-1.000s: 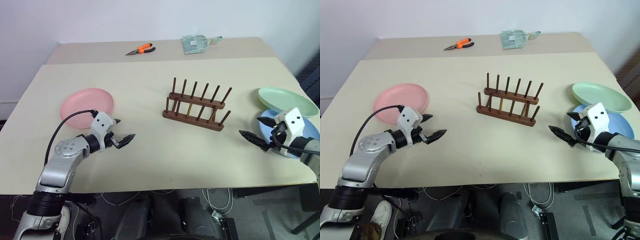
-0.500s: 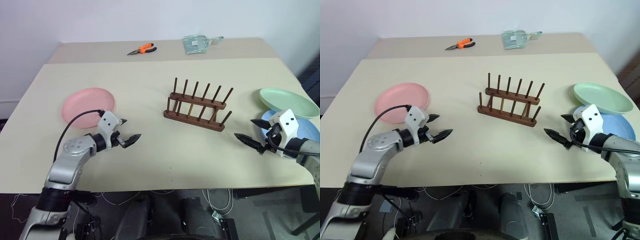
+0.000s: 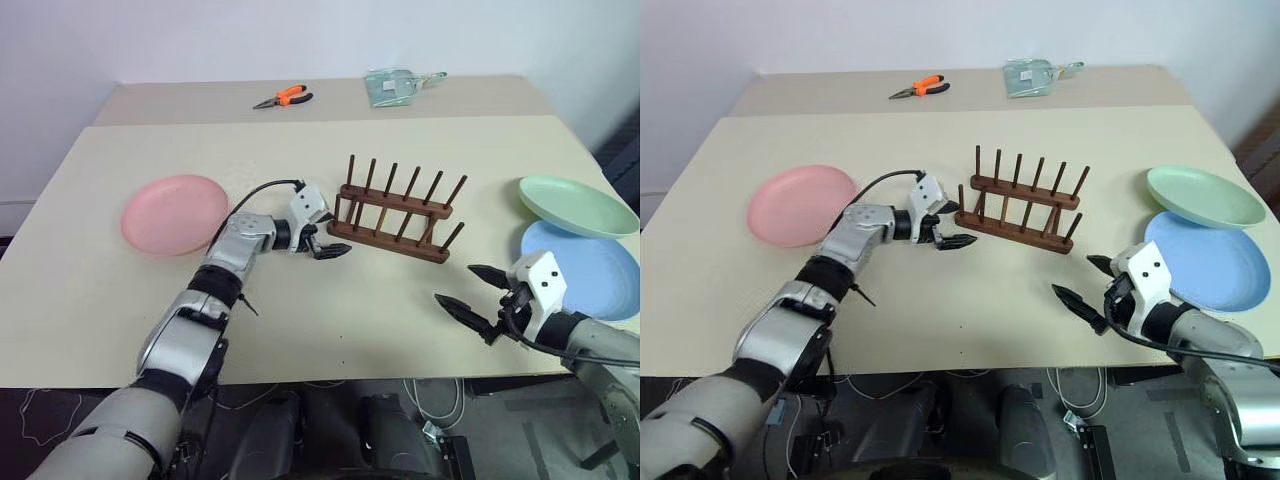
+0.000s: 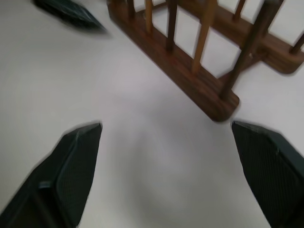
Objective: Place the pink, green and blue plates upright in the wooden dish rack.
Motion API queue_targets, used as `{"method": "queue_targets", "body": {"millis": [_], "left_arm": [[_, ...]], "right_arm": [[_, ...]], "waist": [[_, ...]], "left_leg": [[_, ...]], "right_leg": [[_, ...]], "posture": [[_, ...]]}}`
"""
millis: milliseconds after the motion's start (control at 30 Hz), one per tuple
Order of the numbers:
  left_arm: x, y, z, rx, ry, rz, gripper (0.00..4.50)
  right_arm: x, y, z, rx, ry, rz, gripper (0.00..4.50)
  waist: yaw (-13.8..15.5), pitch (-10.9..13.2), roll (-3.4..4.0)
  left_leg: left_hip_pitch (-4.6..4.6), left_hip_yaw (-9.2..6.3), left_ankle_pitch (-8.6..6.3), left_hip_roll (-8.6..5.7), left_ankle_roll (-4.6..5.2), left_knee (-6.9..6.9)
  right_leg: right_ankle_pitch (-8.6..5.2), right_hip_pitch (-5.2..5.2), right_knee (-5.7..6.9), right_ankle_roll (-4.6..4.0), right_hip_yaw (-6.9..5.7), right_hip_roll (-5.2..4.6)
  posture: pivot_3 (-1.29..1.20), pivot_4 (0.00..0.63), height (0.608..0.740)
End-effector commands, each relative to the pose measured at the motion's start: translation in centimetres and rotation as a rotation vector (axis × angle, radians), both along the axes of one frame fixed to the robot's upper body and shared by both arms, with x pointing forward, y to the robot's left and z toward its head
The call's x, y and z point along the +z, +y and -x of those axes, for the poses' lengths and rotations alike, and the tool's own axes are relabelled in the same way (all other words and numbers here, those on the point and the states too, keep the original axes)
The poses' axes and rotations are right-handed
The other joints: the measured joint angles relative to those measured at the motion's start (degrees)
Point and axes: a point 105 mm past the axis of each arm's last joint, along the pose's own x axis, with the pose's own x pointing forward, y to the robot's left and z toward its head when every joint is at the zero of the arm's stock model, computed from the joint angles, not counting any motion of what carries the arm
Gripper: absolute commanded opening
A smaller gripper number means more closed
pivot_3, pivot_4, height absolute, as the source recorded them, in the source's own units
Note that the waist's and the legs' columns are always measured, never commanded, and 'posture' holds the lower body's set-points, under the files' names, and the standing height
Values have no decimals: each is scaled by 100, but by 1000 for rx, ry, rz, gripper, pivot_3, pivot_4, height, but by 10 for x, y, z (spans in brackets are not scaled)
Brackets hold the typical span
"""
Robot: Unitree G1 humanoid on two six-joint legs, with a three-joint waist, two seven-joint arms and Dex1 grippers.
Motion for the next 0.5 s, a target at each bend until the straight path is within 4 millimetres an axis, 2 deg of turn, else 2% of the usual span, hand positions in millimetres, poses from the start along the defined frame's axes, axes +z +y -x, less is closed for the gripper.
{"method": "queue_targets", "body": {"millis": [33, 167, 333, 367, 500], "left_arm": [[1, -8, 0, -46, -15, -29, 4500], [-4, -11, 5, -86, 10, -23, 3335], [-8, -5, 12, -127, -5, -22, 944], [-7, -4, 14, -139, -14, -18, 750], [-5, 2, 31, -201, -59, -15, 754]], "right_arm": [[10, 8, 6, -11, -56, -4, 4414], [9, 18, 12, -24, -63, -10, 4500], [10, 16, 11, -22, -60, 0, 4500], [11, 16, 11, -15, -57, 4, 4500], [14, 12, 13, 7, -38, 24, 4500]], "waist": [[2, 0, 0], [5, 0, 0], [-3, -1, 0], [-5, -2, 1], [-10, -3, 4]], "left_leg": [[-5, -5, -1, 0, 1, 7], [-17, -12, -10, 0, 12, 43], [-17, -12, -16, -2, 19, 63], [-17, -12, -16, -2, 20, 64], [-17, -12, -18, -1, 20, 60]], "right_leg": [[0, 0, 1, 0, -6, 0], [2, 3, 11, 4, -14, 0], [6, 12, 11, 11, -13, 0], [6, 12, 12, 11, -13, 0], [6, 10, 13, 11, -13, -1]], "posture": [[0, 150, 719], [0, 150, 719], [0, 150, 719], [0, 150, 719], [0, 150, 719]]}}
